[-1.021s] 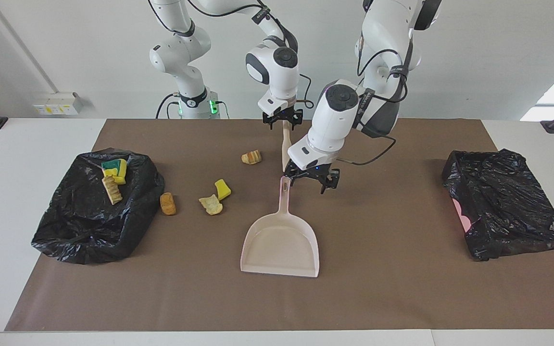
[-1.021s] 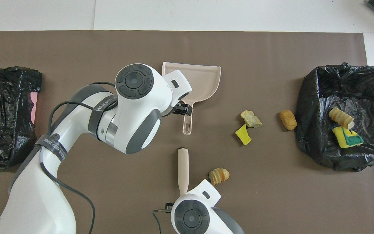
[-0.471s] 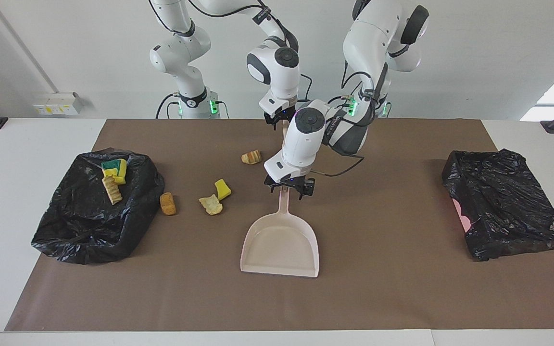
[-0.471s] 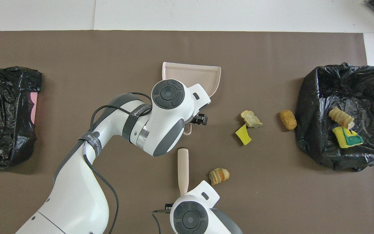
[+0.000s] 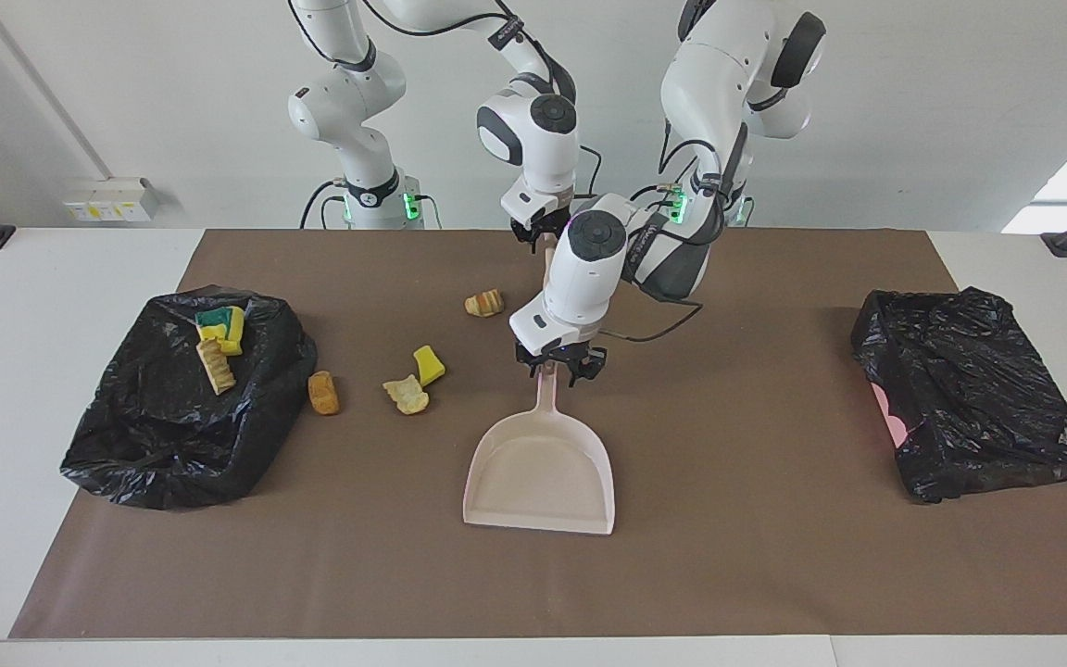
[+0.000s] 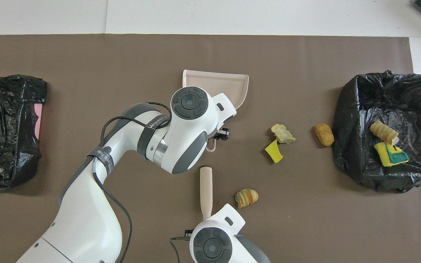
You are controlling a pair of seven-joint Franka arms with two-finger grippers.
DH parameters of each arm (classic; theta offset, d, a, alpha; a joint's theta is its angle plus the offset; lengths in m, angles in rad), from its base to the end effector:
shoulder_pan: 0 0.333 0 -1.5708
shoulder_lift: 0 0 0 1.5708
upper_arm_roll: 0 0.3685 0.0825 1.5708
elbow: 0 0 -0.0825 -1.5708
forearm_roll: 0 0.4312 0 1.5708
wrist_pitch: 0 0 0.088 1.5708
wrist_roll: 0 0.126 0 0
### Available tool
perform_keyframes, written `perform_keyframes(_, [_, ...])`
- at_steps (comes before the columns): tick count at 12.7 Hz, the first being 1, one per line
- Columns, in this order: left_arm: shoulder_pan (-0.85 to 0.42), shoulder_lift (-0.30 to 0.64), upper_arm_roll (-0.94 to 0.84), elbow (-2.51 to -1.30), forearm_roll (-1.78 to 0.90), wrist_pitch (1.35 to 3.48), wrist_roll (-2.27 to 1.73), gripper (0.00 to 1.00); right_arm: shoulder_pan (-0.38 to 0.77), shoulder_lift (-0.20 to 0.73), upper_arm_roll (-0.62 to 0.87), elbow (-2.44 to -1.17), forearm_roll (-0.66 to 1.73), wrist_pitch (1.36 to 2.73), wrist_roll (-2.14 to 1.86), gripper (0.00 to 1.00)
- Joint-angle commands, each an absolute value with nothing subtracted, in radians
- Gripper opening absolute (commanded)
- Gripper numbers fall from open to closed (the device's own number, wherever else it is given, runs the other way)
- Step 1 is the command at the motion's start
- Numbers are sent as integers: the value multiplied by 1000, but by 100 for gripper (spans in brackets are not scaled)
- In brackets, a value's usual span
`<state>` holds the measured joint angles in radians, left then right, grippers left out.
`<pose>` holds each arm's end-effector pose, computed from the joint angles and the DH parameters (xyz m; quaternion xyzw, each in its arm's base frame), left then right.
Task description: Sweep and dump trash in bin
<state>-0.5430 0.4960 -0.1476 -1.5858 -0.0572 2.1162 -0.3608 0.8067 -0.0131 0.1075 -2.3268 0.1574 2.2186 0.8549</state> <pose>0.5906 -0.4730 0.3597 0.9881 -0.1403 -0.0130 0.0613 0.3159 0.4220 0.3382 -0.9969 0.0209 0.0762 0.0011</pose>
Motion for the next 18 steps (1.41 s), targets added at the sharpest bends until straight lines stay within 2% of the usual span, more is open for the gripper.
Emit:
perform_keyframes(1, [-552, 497, -135, -1563, -54, 2074, -368, 0, 819, -15, 107, -2336, 189, 2246, 877, 19])
perform_keyframes(2, [-546, 495, -135, -1563, -52, 2077, -361, 0, 819, -14, 107, -2333, 189, 2246, 873, 0])
perform_keyframes(4, [-529, 482, -130, -1555, -46, 2076, -303, 0, 819, -11, 107, -2324, 189, 2240, 877, 0])
perform_keyframes(6, [-500, 427, -123, -1562, -48, 2050, -182, 0, 815, -14, 106, -2307, 189, 2221, 876, 0])
perform_keyframes(8, [-466, 385, -121, -1560, -43, 1987, -1, 0, 787, -46, 98, -2268, 187, 2113, 862, 0])
perform_keyframes(11, [-414, 362, -121, -1566, -41, 1919, 205, 0, 660, -69, 95, -2185, 152, 1906, 783, 0])
perform_keyframes(14, [-359, 347, -121, -1572, -41, 1859, 415, 0, 508, -90, 95, -2116, 42, 1765, 707, 0])
perform_keyframes(18, [-310, 313, -118, -1627, -3, 1807, 731, 0, 303, -66, 98, -2108, -90, 1738, 674, 0])
